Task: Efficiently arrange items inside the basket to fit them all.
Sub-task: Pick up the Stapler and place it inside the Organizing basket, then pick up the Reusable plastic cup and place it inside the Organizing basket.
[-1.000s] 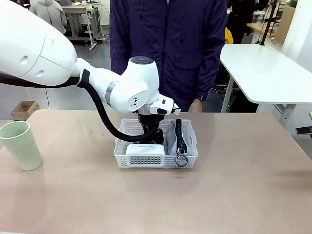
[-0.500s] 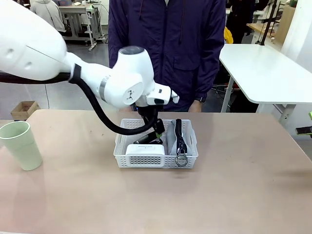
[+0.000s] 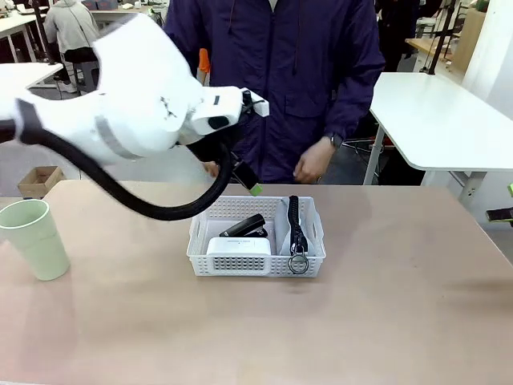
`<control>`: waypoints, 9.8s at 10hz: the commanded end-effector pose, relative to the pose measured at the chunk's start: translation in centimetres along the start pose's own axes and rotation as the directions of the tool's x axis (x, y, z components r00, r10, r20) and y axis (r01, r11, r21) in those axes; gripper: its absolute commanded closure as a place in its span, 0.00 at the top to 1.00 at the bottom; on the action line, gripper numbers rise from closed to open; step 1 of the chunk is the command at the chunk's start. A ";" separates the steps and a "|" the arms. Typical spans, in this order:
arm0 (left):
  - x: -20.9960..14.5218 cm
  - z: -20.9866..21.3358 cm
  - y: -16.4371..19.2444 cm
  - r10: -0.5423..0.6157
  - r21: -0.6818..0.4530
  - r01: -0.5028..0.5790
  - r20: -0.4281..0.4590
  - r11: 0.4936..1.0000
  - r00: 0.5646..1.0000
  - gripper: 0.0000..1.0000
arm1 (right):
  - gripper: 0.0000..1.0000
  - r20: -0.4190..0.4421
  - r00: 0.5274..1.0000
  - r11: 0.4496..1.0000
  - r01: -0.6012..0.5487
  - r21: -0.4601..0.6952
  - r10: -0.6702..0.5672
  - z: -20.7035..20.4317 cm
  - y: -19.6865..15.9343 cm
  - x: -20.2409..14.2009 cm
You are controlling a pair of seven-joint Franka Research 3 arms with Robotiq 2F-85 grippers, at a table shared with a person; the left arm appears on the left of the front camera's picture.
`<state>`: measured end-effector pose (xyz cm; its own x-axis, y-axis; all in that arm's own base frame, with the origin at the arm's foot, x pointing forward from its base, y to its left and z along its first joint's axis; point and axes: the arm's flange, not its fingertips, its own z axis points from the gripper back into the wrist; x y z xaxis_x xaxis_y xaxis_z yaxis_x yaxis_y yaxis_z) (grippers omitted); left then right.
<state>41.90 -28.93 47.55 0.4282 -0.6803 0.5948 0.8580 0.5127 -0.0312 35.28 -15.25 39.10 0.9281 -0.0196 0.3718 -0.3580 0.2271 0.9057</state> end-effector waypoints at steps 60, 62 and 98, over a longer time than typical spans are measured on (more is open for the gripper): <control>-52.7 9.9 22.9 -0.245 0.029 0.255 0.396 0.966 0.885 1.00 | 1.00 -0.006 1.000 1.000 -0.010 0.004 0.010 0.0 0.2 -0.2; -52.2 7.9 22.5 -0.231 0.003 0.252 0.403 0.968 0.885 1.00 | 1.00 -0.006 1.000 1.000 -0.010 0.004 0.010 0.0 0.2 -0.2; -42.9 22.5 16.0 -0.196 0.073 0.204 0.699 0.976 0.688 0.00 | 1.00 -0.006 1.000 1.000 -0.010 0.004 0.010 0.0 0.2 -0.2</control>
<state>33.27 21.28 36.09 -0.0674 -0.1801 0.9813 0.9146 0.3819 0.1329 35.27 -15.25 39.09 0.9283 -0.0194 0.3713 -0.3575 0.2278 0.9057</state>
